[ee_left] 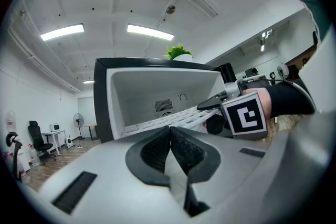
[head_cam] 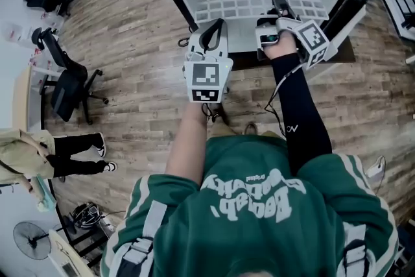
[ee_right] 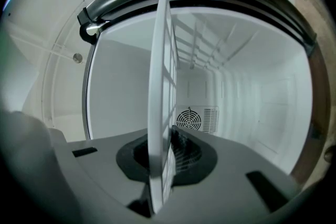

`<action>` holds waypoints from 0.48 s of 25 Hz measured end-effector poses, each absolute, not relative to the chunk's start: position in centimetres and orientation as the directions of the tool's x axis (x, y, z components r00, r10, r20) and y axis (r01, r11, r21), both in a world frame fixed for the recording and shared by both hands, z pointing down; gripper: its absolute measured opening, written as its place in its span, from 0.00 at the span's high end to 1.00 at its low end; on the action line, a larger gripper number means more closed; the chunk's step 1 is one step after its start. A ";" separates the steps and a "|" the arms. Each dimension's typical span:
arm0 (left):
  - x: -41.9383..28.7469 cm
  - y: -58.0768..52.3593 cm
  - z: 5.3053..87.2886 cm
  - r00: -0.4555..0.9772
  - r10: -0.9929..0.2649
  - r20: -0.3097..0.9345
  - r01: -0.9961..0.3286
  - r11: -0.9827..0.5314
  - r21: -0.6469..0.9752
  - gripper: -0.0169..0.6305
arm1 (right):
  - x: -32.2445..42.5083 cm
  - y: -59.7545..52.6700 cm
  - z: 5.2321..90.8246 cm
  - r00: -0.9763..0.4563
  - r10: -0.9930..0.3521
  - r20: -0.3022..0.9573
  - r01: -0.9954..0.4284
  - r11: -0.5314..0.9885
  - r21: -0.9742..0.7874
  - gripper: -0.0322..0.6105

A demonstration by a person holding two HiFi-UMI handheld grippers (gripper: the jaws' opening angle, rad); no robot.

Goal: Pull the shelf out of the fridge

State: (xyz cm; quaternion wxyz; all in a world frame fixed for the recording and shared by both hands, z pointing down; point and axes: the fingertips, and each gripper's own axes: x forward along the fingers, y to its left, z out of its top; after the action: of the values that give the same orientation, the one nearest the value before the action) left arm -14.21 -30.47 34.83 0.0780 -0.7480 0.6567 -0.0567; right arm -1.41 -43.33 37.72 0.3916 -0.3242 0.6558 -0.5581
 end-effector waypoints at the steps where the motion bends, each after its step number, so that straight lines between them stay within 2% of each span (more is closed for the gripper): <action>1: -14.1 -30.3 34.8 0.131 -0.991 -0.017 -0.973 -0.125 -0.192 0.95 | -1.3 -43.2 37.8 -0.483 -0.862 -0.153 0.014 0.167 -0.986 0.89; 12: -14.2 -29.5 34.6 0.115 -0.993 -0.024 -0.975 -0.108 -0.194 0.95 | -1.2 -42.6 37.9 -0.491 -0.857 -0.155 0.023 0.164 -0.986 0.89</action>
State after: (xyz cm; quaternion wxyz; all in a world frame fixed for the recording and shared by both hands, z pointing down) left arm -14.17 -29.45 34.59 0.0807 -0.7422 0.6629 -0.0559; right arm -1.21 -42.58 37.92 0.3913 -0.3183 0.6550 -0.5626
